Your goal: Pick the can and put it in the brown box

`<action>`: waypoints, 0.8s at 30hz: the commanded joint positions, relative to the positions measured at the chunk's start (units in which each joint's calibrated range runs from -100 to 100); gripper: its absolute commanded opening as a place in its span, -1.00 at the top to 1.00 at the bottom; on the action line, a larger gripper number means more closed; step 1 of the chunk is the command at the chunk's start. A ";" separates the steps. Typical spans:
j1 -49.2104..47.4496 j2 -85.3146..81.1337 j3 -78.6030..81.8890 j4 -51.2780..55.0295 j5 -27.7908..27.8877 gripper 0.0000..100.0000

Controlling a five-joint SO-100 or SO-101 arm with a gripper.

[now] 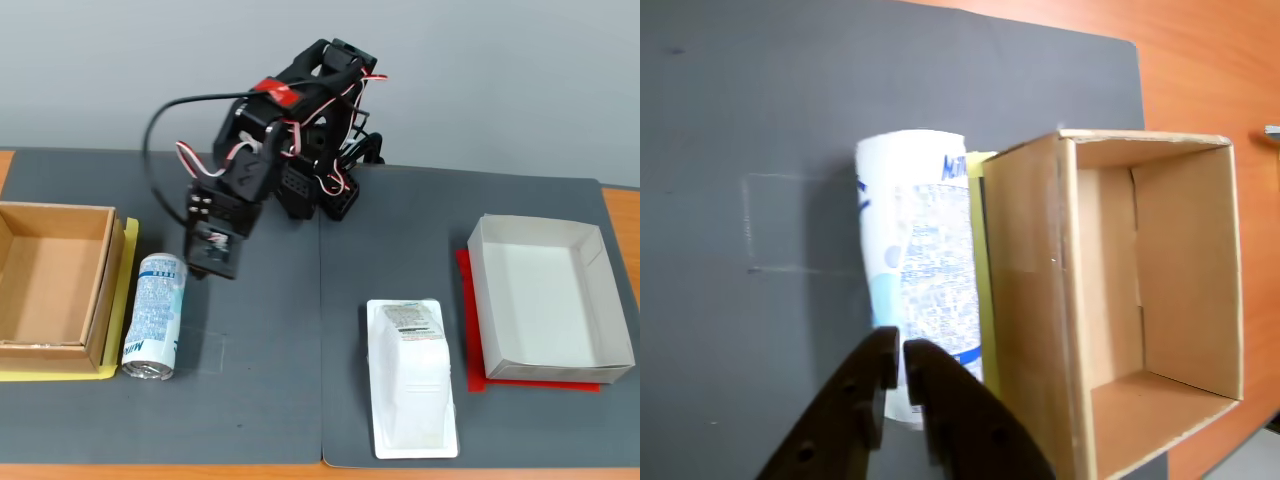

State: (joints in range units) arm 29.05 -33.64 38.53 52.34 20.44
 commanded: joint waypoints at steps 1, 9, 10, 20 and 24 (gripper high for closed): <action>3.61 5.48 -7.58 -0.21 2.85 0.97; 5.56 13.44 -9.93 -0.90 5.56 0.85; 5.56 14.12 -9.93 -0.56 5.56 0.80; 4.75 18.52 -9.21 -0.12 5.30 0.37; 3.45 18.69 -9.03 -0.04 5.25 0.29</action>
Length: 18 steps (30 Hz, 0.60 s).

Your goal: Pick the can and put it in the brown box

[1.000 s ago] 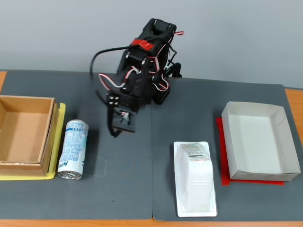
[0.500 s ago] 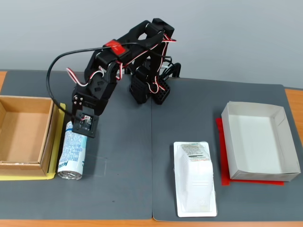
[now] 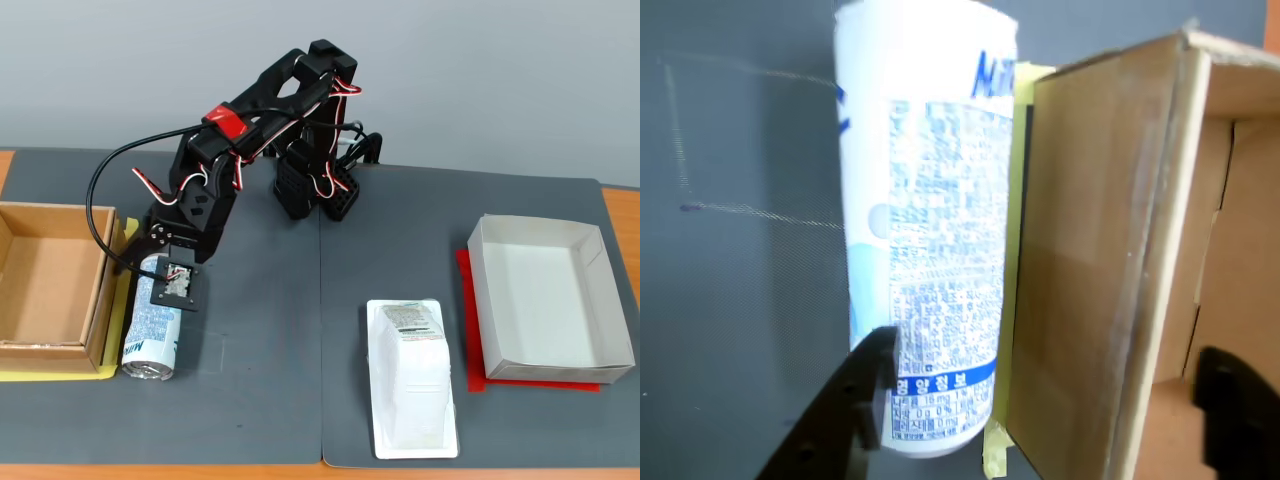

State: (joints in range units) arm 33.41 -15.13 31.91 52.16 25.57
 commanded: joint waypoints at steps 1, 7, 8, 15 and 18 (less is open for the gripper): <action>-1.40 0.18 -2.41 0.14 0.12 0.28; -3.92 1.79 -1.78 3.87 0.07 0.14; -4.24 2.38 -1.69 4.04 0.07 0.10; -4.41 4.50 -1.87 3.69 0.44 -0.04; -4.41 5.69 -1.87 3.26 0.17 -0.04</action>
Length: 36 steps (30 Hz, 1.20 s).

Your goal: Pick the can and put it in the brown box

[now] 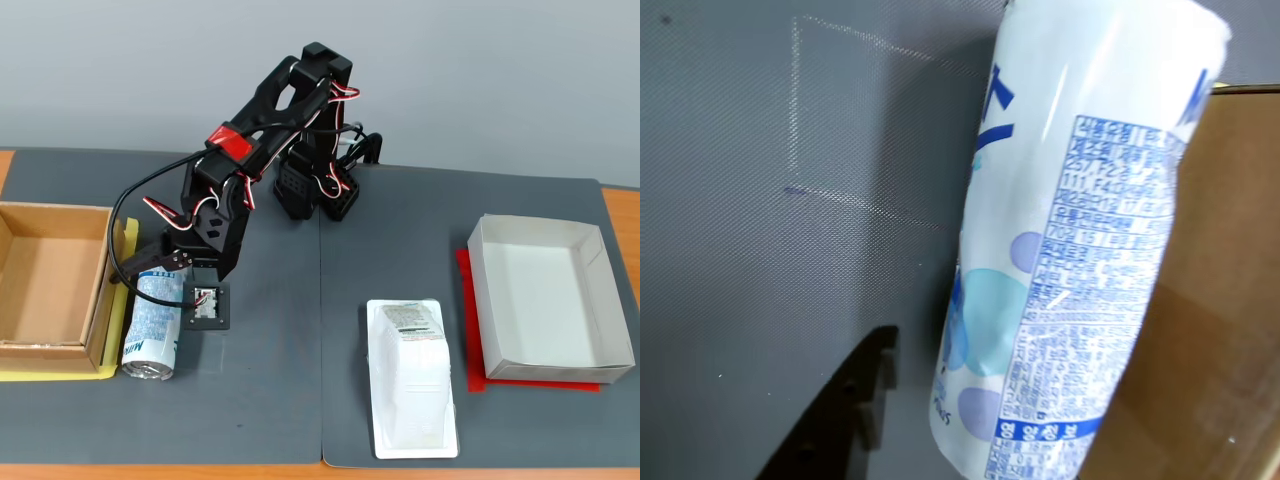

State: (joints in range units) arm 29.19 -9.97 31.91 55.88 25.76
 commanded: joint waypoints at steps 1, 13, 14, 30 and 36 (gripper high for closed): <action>-0.19 1.04 -1.87 -0.46 -0.07 -0.04; 0.54 6.71 -2.77 -0.64 -0.12 -0.04; 0.54 7.05 -2.77 -0.81 -0.12 -0.04; 0.86 12.39 -2.77 -5.41 -0.12 -0.04; 0.94 13.83 -2.77 -5.75 -0.12 -0.04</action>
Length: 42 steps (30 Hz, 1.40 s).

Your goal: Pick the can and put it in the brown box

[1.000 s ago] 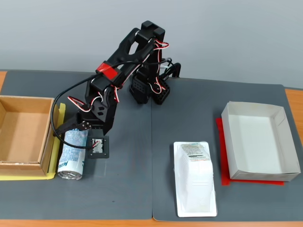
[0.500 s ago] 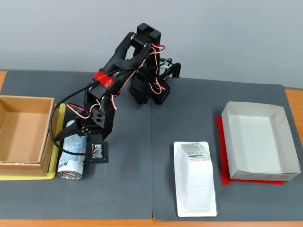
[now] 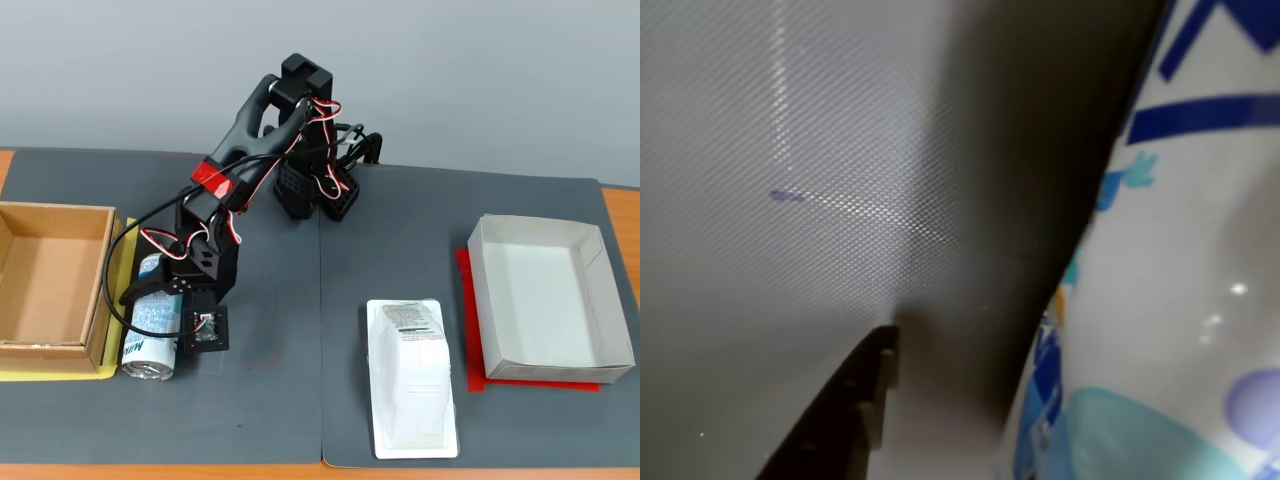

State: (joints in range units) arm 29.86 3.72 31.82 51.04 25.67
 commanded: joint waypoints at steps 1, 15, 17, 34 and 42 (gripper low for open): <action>0.28 0.30 -2.68 -1.78 -0.03 -0.04; 2.07 2.00 -2.68 -4.55 -0.03 -0.04; 2.23 2.25 -2.68 -4.98 -0.03 -0.04; 2.23 2.51 -2.59 -6.46 -0.03 0.07; 2.23 2.51 -2.59 -6.46 -0.03 0.50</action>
State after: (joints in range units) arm 31.86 6.42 31.64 44.90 25.71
